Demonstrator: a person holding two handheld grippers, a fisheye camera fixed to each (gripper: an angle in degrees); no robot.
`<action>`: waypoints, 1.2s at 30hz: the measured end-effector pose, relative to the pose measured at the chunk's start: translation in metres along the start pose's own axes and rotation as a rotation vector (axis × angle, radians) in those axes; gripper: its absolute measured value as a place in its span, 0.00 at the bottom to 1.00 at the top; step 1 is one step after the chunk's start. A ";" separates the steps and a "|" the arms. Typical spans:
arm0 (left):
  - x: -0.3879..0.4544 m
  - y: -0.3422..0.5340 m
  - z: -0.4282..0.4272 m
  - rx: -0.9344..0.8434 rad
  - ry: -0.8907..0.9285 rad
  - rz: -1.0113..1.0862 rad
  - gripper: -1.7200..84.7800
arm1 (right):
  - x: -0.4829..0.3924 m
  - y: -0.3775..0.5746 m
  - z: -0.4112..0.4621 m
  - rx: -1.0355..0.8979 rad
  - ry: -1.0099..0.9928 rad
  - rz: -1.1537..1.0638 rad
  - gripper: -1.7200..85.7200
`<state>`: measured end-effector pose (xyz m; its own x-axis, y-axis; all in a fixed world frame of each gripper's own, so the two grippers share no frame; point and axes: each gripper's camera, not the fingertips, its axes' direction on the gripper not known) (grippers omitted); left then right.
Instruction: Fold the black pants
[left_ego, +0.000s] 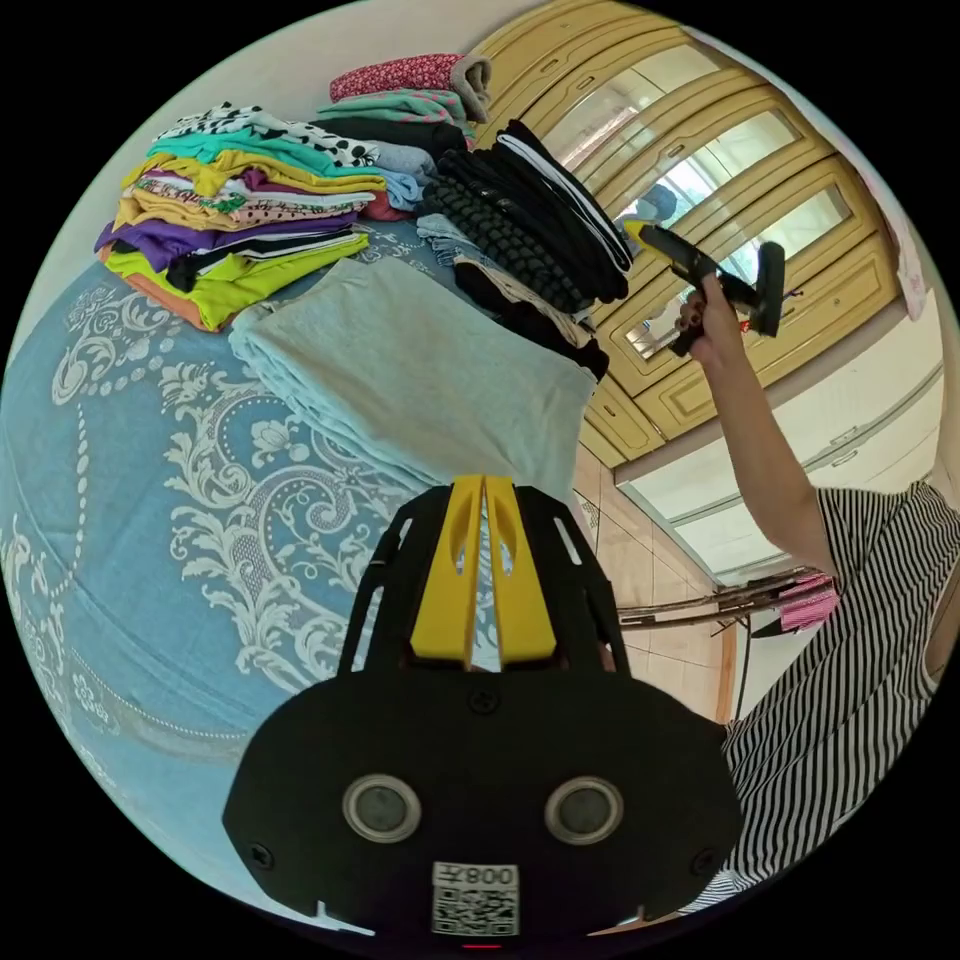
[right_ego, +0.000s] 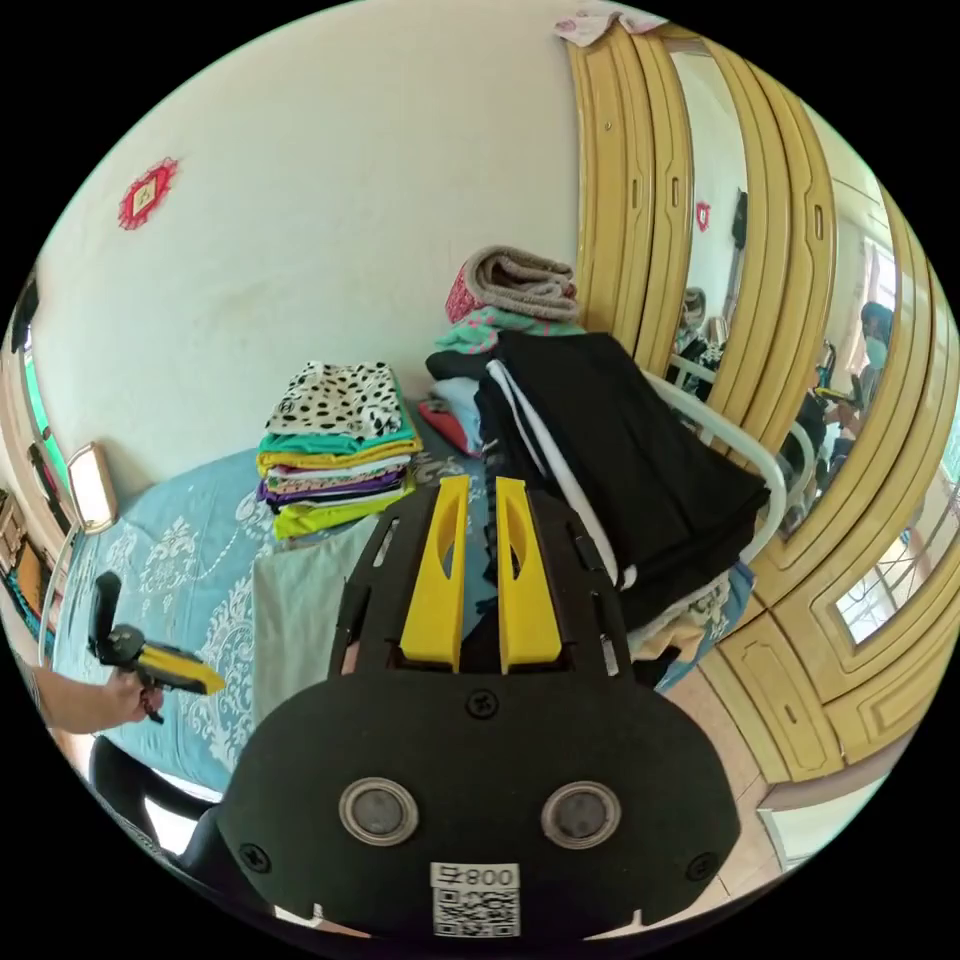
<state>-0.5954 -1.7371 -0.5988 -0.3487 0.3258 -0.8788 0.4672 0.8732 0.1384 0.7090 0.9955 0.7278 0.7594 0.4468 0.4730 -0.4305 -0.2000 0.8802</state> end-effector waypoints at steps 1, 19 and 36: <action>0.001 0.005 -0.002 -0.004 0.000 -0.004 0.02 | 0.001 -0.022 0.000 0.015 0.027 -0.007 0.09; 0.017 0.100 -0.044 -0.051 0.090 -0.138 0.02 | -0.055 -0.162 0.066 -0.134 0.225 0.014 0.08; 0.043 0.175 -0.115 -0.015 0.132 -0.168 0.02 | -0.032 -0.142 -0.085 0.173 -0.297 0.319 0.02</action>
<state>-0.6224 -1.5280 -0.5600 -0.5247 0.2192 -0.8226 0.3817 0.9243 0.0028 0.7042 1.0839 0.5843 0.7201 0.0757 0.6897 -0.5964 -0.4406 0.6710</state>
